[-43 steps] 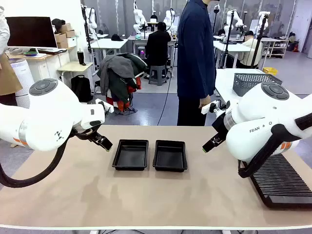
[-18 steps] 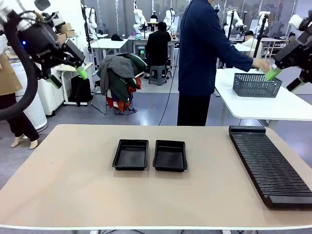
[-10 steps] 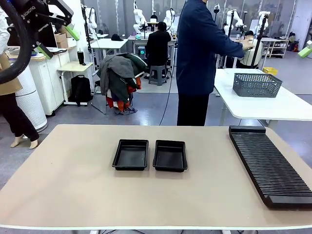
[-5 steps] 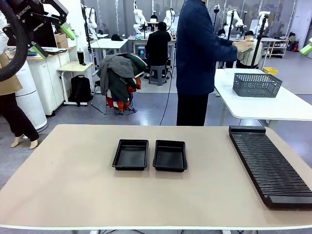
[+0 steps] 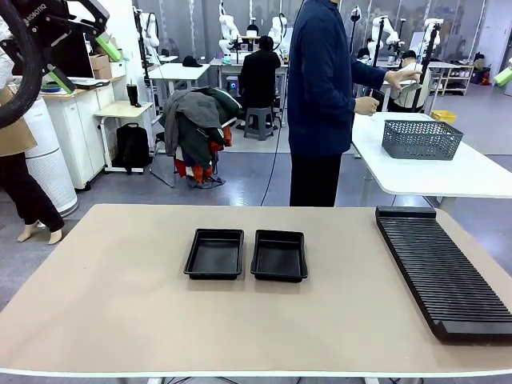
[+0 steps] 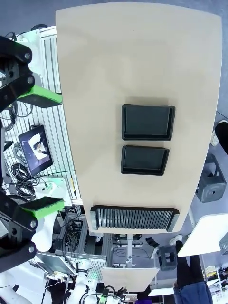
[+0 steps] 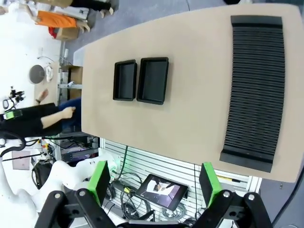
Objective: Inspect and transfer BCBs to ESD trays.
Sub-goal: Pick up the Blank PCB from the PCB Rack and place it in the left ESD tray.
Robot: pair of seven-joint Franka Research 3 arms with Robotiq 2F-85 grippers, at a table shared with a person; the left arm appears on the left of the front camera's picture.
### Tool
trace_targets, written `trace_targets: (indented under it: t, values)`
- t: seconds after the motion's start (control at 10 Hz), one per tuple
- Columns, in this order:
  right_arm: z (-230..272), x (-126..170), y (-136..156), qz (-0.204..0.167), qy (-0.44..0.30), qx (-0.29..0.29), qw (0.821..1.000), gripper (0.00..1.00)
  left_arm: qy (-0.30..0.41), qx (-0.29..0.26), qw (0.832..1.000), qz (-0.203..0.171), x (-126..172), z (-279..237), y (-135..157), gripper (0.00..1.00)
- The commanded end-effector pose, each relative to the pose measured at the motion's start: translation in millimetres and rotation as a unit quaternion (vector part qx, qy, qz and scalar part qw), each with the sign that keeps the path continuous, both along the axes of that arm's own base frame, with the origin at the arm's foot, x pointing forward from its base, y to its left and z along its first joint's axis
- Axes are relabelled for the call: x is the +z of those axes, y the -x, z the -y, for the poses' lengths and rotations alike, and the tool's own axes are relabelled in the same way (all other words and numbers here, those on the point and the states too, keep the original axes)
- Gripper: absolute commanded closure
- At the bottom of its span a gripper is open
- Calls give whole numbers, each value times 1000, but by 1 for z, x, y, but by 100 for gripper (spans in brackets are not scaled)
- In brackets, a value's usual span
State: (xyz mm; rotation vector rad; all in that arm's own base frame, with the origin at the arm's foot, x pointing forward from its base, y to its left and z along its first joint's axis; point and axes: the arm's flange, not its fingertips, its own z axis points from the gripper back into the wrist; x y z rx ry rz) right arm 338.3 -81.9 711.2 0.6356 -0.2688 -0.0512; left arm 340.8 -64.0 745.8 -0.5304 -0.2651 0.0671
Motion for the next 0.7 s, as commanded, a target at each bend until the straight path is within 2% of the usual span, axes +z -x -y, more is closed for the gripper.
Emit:
trace_targets:
  t: [0.0,0.6]
  values:
    - [1,9,8,9,18,3,1000,0,4,0,1000,-10,7,0,3,0]
    - [3,17,17,28,32,-1,999,0,-27,15,1000,-1,20,-1,24,0]
